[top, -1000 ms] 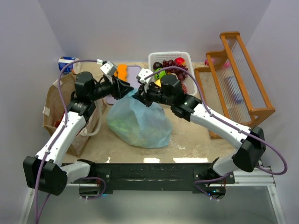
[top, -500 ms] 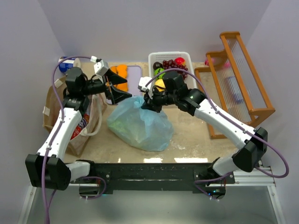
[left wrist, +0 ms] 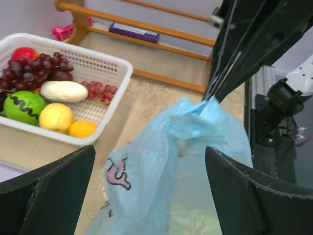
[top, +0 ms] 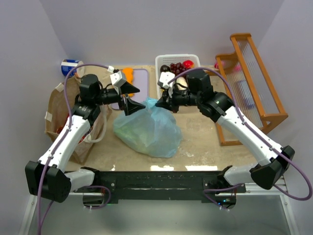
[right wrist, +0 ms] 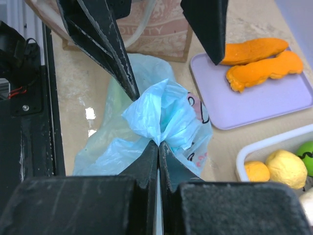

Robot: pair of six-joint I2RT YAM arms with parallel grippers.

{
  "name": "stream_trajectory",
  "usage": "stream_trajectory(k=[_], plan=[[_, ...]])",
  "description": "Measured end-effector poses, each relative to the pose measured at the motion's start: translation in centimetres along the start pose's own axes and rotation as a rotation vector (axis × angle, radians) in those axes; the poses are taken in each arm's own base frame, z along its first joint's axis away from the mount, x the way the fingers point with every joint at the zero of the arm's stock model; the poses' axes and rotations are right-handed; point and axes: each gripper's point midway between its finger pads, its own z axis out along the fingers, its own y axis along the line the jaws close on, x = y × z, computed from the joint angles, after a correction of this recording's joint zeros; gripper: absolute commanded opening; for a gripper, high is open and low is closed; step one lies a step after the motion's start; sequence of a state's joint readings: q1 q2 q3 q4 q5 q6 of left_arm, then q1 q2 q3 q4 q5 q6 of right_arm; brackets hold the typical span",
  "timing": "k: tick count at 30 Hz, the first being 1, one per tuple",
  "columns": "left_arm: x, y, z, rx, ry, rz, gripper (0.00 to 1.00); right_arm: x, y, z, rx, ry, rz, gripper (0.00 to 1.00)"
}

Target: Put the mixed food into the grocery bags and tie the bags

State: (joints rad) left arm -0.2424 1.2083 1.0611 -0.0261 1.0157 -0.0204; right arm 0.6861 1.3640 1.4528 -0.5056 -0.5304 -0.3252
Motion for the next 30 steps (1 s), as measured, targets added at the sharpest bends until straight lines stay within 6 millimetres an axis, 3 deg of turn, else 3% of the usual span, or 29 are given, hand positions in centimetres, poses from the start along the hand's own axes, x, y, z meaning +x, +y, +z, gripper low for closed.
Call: stream_trajectory(k=[4,10,11,14,15,17,18,20,21,22,30], plan=[[0.7,0.2,-0.2,-0.027,0.006,0.015,1.00,-1.1,-0.2,-1.0,0.006,-0.045,-0.001,0.00],[1.8,-0.2,0.7,-0.009,0.027,0.025,0.97,-1.5,0.1,-0.9,-0.017,-0.070,0.021,0.00],[2.2,-0.4,1.0,0.003,0.036,0.024,0.94,-1.5,0.1,-0.8,-0.019,-0.074,0.025,0.00],[4.1,-0.9,2.0,0.041,0.087,-0.010,0.62,-1.7,0.0,-0.7,-0.013,-0.084,0.043,0.00],[4.9,-0.9,2.2,0.048,0.111,-0.028,0.39,-1.8,-0.1,-0.8,-0.006,-0.086,0.050,0.06],[6.5,-0.8,2.5,0.050,0.157,-0.060,0.11,-1.8,-0.5,-0.8,0.015,-0.088,0.067,0.26],[7.3,-0.6,2.5,0.041,0.179,-0.078,0.00,-1.8,-0.7,-0.7,0.022,-0.092,0.073,0.52],[8.1,-0.3,2.5,0.013,0.208,-0.105,0.00,-1.6,-0.8,-0.5,0.028,-0.100,0.094,0.70],[8.2,0.0,2.4,-0.006,0.214,-0.108,0.00,-1.2,-0.8,-0.4,0.027,-0.101,0.098,0.87],[8.3,0.2,2.3,-0.026,0.213,-0.109,0.00,-0.8,-0.6,-0.3,0.023,-0.101,0.108,0.96],[9.1,0.4,1.9,-0.085,0.192,-0.221,0.00,2.4,1.3,0.0,-0.025,-0.109,0.133,0.99]])
